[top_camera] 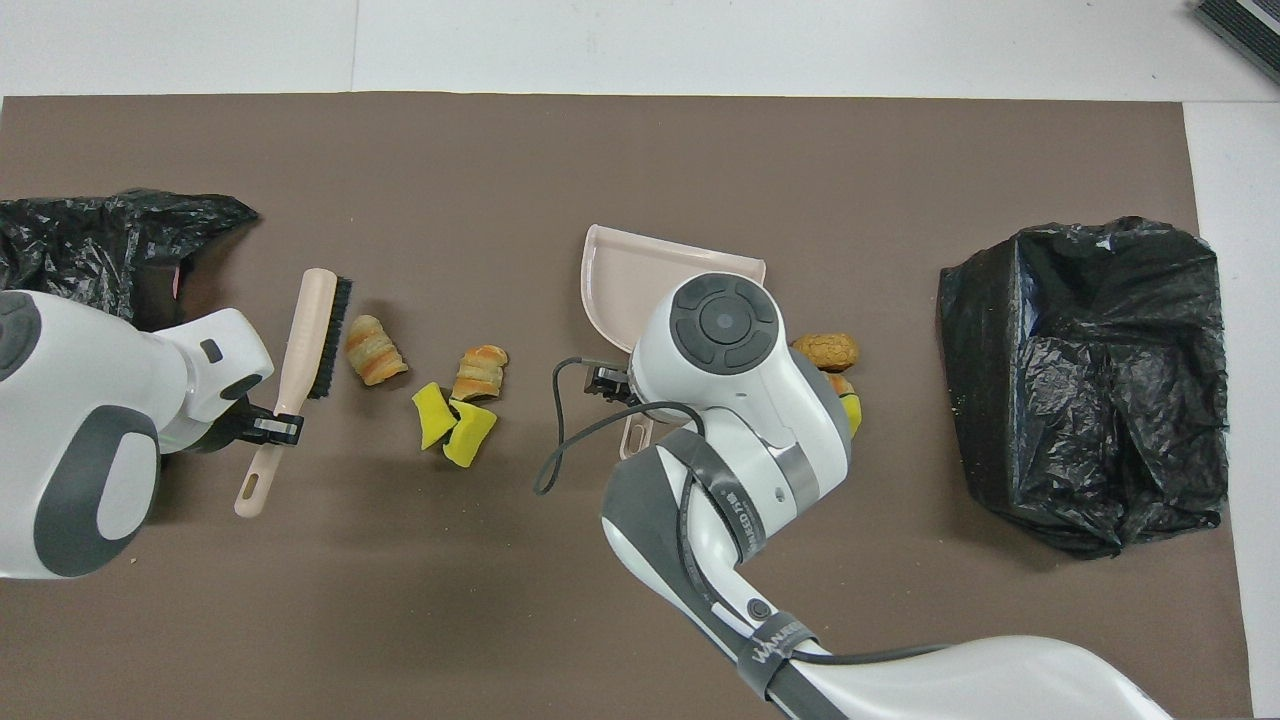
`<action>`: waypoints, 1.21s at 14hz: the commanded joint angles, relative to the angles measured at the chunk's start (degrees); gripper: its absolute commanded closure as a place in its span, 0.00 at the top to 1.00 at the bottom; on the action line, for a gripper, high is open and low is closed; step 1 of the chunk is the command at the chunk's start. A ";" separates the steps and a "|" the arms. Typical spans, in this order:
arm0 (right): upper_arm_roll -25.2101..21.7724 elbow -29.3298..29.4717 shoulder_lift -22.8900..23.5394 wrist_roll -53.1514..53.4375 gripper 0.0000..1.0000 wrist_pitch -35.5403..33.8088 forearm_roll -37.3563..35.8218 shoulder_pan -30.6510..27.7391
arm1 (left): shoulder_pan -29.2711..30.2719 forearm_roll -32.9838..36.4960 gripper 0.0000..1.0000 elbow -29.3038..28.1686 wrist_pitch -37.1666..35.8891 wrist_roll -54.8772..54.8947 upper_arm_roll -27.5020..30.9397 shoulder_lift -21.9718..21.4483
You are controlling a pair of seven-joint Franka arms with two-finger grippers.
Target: Sweep and dump trash in bin
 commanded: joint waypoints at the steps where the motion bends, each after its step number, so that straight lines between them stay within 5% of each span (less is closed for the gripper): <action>1: -0.08 0.68 0.91 1.06 1.00 0.42 -1.65 -0.28 | 3.77 0.57 0.00 0.77 2.77 5.68 -0.76 2.66; 6: -0.16 0.51 2.23 0.97 1.00 2.44 -2.53 0.07 | 2.03 0.57 0.00 -1.77 2.43 5.52 -1.02 2.24; 8: -0.07 0.42 2.23 0.97 0.62 3.06 -2.53 0.15 | 0.18 0.57 0.00 -2.82 1.90 4.82 -1.02 1.53; 10: -0.07 0.42 2.15 0.62 0.00 2.28 -2.97 0.24 | -2.36 0.57 0.00 -3.18 0.67 2.19 -1.02 0.92; 17: 0.10 1.21 -0.48 0.98 0.00 -0.27 -3.41 -0.55 | -8.87 0.48 0.00 -4.32 0.31 -4.24 -1.20 -0.05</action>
